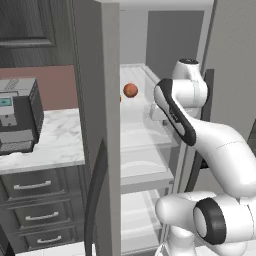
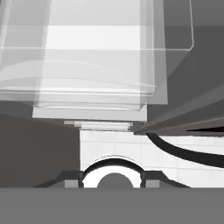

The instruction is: Place the cold items (onion and orange) from the fridge in one tupperware on the dining counter. Place the warm items (hot dog and kebab skewer) in the stove area in another tupperware.

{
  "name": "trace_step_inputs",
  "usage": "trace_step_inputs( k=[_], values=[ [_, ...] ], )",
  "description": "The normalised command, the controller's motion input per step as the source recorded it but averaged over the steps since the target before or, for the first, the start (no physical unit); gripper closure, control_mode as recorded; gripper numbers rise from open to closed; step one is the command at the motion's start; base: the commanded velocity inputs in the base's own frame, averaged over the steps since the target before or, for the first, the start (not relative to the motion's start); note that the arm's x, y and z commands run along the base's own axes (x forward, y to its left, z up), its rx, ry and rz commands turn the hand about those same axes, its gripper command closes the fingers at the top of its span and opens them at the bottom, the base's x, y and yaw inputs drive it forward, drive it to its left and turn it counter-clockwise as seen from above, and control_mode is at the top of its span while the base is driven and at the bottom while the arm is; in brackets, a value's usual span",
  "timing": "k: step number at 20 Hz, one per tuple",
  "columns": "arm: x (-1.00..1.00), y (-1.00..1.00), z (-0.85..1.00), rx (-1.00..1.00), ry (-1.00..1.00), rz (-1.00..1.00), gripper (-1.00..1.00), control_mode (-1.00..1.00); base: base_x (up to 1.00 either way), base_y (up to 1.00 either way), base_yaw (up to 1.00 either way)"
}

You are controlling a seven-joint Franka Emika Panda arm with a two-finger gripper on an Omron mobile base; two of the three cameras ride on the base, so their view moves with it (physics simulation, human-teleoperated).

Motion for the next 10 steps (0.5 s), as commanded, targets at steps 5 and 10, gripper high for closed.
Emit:
trace_step_inputs(
  k=[5, 10],
  values=[
    [-0.01, 0.25, 0.0, 0.0, -0.05, 0.0, -1.0, -1.0, 0.0, 0.0, 0.0],
    [0.0, 0.69, 0.13, 0.0, -0.13, 0.0, -1.0, -1.0, 0.0, 0.0, 0.0]
  ],
)
